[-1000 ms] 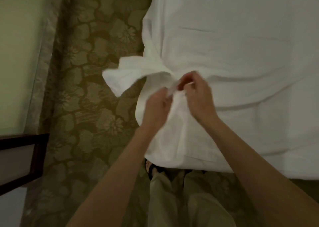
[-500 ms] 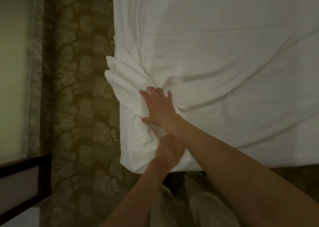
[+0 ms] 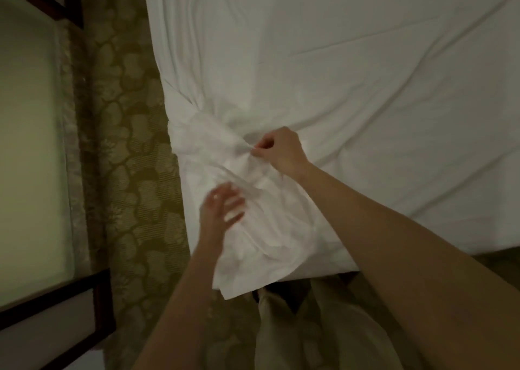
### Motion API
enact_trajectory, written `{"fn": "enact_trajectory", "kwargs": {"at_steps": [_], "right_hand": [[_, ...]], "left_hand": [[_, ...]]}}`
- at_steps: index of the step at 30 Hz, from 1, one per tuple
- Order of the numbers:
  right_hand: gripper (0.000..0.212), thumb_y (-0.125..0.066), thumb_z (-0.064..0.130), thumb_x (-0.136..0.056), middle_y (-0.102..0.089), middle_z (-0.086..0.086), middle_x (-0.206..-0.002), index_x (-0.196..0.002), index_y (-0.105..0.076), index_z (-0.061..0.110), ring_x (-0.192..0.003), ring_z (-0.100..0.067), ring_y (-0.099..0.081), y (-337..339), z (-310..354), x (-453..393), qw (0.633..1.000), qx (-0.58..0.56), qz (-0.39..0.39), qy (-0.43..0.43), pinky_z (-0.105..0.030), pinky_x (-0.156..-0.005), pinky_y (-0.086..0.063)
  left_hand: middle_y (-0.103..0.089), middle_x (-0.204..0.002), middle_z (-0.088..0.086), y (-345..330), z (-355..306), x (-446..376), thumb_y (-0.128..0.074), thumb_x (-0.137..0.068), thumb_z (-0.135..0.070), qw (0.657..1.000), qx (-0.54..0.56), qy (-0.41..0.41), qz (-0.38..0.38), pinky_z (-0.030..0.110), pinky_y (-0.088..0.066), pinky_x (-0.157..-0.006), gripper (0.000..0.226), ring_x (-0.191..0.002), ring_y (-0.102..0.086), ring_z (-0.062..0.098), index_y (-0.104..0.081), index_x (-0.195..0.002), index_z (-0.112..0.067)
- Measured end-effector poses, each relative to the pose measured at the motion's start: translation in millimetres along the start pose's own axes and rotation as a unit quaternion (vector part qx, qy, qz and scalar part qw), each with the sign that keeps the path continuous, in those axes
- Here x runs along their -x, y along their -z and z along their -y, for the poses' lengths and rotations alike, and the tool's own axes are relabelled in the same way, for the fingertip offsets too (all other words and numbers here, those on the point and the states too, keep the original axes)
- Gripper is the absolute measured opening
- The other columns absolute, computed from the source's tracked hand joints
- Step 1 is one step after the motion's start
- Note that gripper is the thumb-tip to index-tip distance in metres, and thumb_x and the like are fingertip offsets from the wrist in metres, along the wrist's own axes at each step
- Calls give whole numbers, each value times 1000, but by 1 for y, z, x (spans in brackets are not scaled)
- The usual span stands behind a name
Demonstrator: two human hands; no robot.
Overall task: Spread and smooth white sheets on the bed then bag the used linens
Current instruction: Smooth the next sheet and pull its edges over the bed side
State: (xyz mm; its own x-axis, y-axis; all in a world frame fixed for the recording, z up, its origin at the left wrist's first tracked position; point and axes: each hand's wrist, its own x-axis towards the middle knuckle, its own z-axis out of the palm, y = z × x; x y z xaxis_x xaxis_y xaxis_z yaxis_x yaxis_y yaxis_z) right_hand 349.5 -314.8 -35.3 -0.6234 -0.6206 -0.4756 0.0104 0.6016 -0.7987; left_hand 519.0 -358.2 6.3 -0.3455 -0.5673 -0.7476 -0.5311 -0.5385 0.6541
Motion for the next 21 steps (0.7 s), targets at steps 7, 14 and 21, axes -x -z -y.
{"fn": "enact_trajectory", "kwargs": {"at_steps": [7, 14, 21], "right_hand": [[8, -70, 10, -86, -73, -9, -75, -82, -73, 4, -51, 3, -62, 41, -39, 26, 991, -116, 14, -63, -5, -53, -43], [5, -71, 11, -82, -74, -8, -76, -79, -75, 10, -65, -9, -66, 32, -68, 48, 979, -158, -45, -121, -15, -66, -52], [8, -68, 14, -86, -72, -3, -77, -84, -74, 8, -69, -12, -68, 13, -38, 27, 970, -190, -104, -115, -25, -75, -55]], "left_hand": [[-56, -120, 0, -20, -66, -55, -72, -76, -57, 997, -12, 10, -70, 37, -54, -86, 65, -106, -59, 17, -54, -127, -22], [-20, -145, 18, -46, -79, -78, -60, -75, -74, 805, -579, -17, -125, 54, -22, -109, 81, -136, -20, 38, -47, -134, -19], [-56, -130, 12, -64, -98, -110, -64, -82, -60, 909, -413, -47, 0, 43, -44, -101, 77, -120, -53, 32, -51, -132, -3]]}}
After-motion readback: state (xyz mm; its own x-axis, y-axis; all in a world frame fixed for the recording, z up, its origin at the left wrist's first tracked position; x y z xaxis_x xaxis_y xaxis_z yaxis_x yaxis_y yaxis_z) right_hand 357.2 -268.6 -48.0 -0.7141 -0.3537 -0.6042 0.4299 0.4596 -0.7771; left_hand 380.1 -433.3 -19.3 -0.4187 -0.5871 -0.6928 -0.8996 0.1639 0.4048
